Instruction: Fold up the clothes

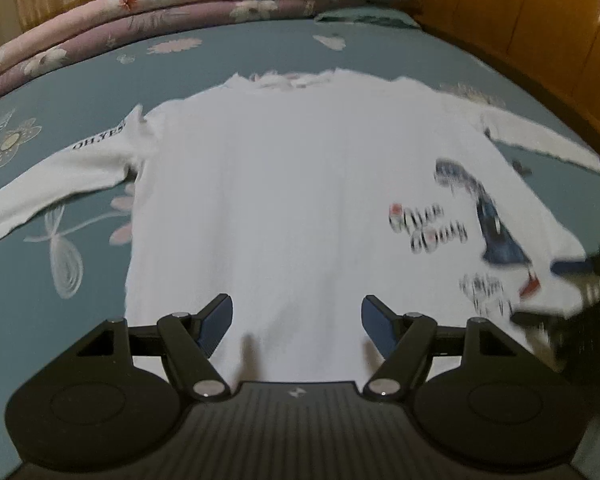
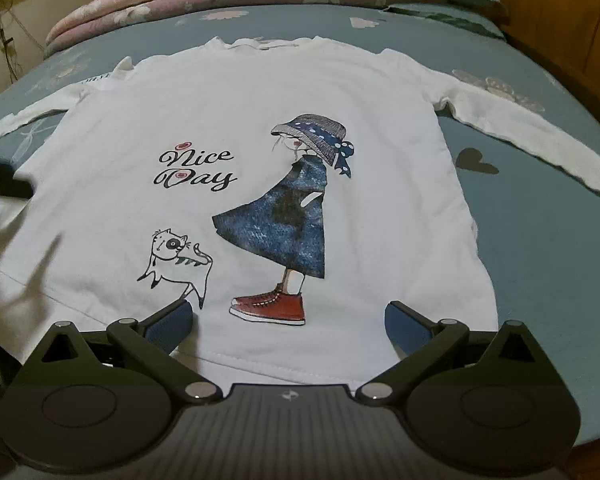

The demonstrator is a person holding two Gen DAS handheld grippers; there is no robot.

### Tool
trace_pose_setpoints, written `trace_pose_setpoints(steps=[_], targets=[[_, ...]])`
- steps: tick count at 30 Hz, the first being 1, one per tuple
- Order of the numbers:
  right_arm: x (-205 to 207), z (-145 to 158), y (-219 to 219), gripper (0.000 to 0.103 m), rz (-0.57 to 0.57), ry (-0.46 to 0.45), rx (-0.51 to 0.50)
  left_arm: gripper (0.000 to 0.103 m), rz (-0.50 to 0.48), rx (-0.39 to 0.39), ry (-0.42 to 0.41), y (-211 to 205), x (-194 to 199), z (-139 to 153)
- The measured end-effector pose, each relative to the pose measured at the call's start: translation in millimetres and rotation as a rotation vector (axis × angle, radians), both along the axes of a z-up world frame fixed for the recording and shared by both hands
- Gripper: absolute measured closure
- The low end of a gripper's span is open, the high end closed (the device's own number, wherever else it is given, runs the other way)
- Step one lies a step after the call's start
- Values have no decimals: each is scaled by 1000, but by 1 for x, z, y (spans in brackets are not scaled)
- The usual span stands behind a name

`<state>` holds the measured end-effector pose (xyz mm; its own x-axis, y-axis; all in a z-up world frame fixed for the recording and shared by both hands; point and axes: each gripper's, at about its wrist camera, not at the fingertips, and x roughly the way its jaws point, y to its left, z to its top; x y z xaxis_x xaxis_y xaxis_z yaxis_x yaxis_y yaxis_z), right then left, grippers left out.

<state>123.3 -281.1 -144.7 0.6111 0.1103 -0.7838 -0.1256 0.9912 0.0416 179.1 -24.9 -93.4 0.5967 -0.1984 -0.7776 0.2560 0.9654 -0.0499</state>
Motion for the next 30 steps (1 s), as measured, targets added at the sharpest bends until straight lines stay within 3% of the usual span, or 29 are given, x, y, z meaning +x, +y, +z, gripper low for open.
trace_pose_setpoints(steps=[5, 7, 12, 15, 20, 22, 23, 30], targets=[[-5, -2, 1, 0, -16, -29, -8, 31, 28, -14, 68, 2, 11, -29], [-6, -2, 0, 0, 0, -34, -7, 30, 23, -15, 57, 7, 3, -37], [1, 8, -5, 0, 12, 11, 24, 30, 26, -43, 80, 27, 3, -22], [11, 20, -5, 0, 4, -20, 70, 30, 86, -54, 33, 49, 21, -5], [32, 31, 0, 0, 10, -71, 118, 43, 265, -147, -8, 112, 68, 11], [38, 29, 1, 0, 15, -68, 135, 60, 360, -193, 3, 144, 84, 9], [40, 27, 1, 0, 12, -61, 136, 63, 405, -221, 8, 161, 89, 7], [53, 13, 5, 0, -2, -2, 90, 68, 729, -319, 1, 282, 88, -11]])
